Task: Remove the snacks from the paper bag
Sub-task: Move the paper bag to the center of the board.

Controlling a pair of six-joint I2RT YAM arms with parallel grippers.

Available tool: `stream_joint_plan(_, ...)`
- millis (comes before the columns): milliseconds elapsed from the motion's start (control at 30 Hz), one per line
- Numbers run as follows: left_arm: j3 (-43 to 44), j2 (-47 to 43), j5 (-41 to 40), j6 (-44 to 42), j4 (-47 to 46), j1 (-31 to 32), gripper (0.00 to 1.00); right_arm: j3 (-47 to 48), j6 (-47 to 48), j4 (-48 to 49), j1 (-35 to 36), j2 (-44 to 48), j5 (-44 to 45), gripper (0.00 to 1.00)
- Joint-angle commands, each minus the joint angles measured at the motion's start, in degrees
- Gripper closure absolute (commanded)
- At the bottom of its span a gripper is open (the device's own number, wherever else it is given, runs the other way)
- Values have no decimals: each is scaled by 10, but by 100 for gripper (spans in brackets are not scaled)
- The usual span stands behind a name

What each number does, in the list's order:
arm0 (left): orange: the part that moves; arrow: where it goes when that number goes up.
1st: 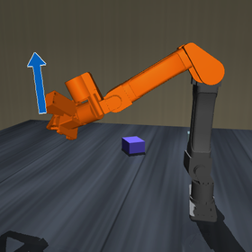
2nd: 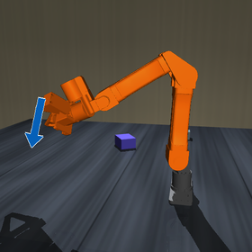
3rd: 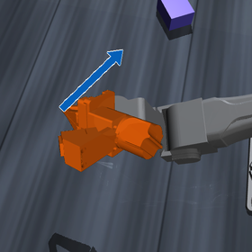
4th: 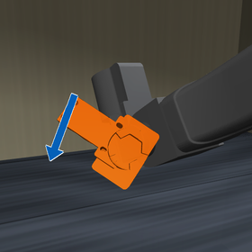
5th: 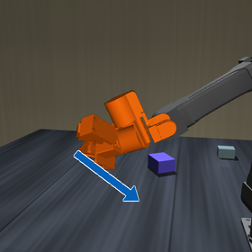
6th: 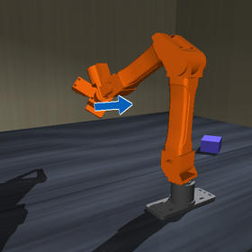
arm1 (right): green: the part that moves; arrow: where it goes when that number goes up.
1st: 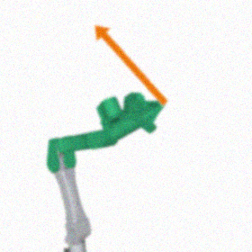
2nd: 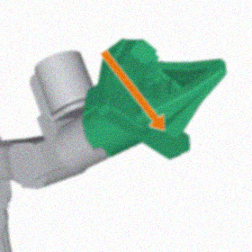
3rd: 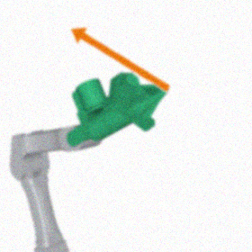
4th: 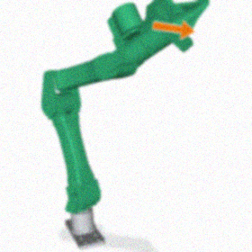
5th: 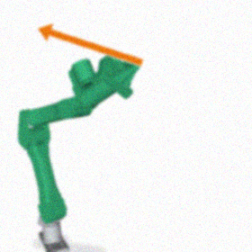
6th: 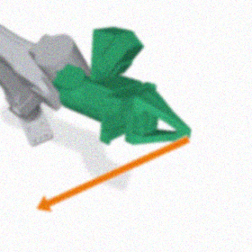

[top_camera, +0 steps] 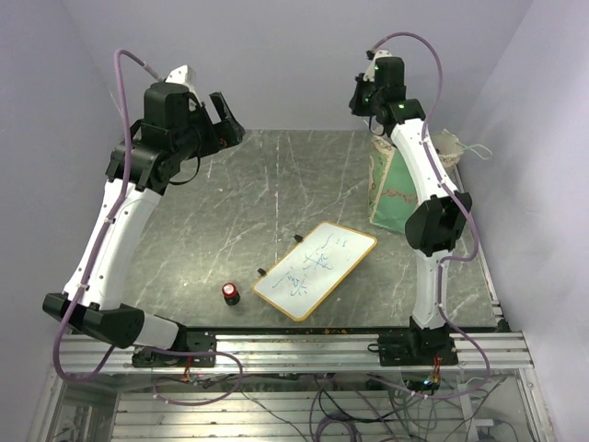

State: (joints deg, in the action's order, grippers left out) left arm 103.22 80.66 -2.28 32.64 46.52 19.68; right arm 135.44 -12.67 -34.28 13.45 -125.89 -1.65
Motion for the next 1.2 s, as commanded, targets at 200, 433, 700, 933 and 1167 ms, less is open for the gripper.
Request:
stream_joint_plan(200, 25, -56, 31, 36, 45, -4, 0, 13, -46, 162, 69, -25, -56, 100)
stream_joint_plan(433, 10, -113, 39, 45, 77, -4, 1, 39, -17, 263, 123, -65, -42, 100)
stream_joint_plan(700, 35, -151, 66, 53, 150, -4, 0, 51, -78, 329, 189, -104, -40, 100)
stream_joint_plan(933, 64, -161, 72, 42, 190, -4, 0, 35, -137, 348, 251, -89, -27, 100)
stream_joint_plan(1167, 62, -173, 90, 41, 192, -4, 1, 40, -190, 343, 280, -88, -38, 100)
